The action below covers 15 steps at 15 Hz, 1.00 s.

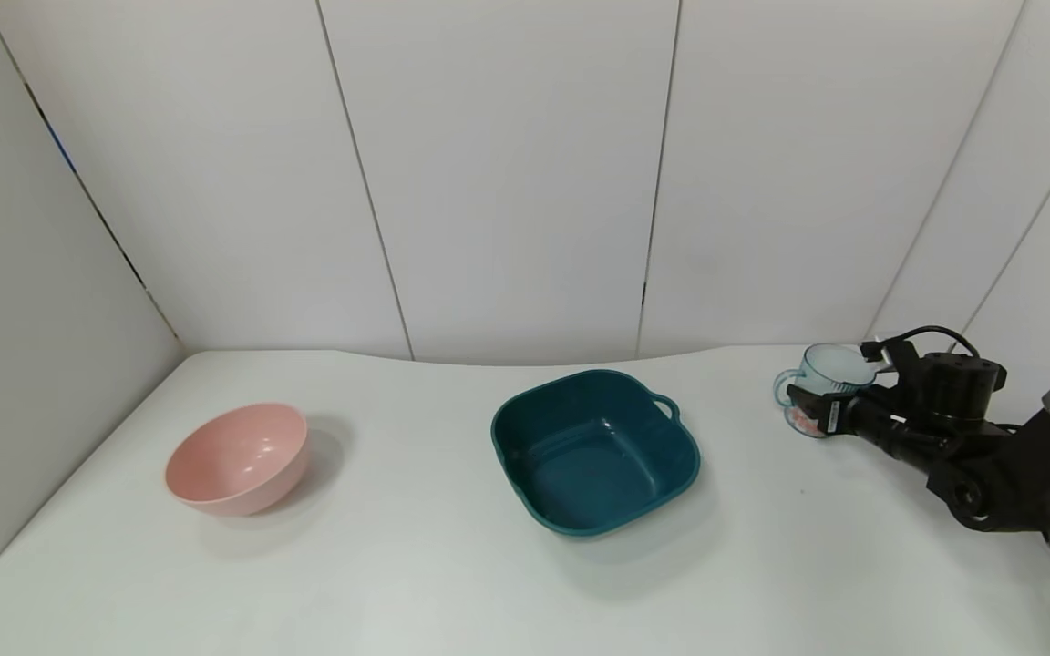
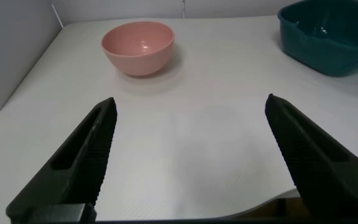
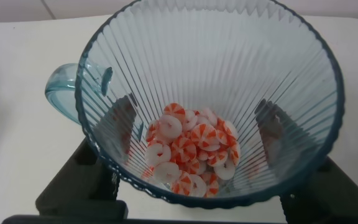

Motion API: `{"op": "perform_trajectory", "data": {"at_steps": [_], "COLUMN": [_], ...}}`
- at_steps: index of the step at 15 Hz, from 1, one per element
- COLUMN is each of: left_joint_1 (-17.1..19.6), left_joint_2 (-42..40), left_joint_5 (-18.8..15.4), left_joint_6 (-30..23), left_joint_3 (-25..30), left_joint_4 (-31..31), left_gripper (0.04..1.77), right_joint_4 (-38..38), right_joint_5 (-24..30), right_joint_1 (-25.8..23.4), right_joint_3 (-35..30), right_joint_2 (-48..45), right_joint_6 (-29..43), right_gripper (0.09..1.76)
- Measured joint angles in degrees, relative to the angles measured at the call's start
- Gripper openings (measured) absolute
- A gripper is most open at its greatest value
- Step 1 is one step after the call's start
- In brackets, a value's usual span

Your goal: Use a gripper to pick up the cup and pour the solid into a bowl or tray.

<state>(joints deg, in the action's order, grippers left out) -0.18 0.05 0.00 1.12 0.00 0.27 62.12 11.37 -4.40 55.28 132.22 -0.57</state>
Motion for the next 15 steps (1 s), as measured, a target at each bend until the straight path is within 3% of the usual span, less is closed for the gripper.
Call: {"op": "perform_trajectory", "data": {"at_steps": [9,15], "left_joint_1": [0.0,0.0], "left_joint_2": [0.0,0.0], "left_joint_5": [0.0,0.0], "left_joint_6": [0.02,0.02], "left_joint_3": [0.0,0.0], "left_joint_4": [-0.02,0.0], "left_gripper": [1.72,1.72], "right_joint_4": [-0.05,-3.47], "right_joint_5": [-0.05,0.12], "right_joint_1": [0.05,1.02], "right_joint_3": [-0.2,0.17], "right_joint_2": [-0.55,-6.5], "right_joint_6": [0.05,-0.17], "right_gripper": [1.36,1.36]}}
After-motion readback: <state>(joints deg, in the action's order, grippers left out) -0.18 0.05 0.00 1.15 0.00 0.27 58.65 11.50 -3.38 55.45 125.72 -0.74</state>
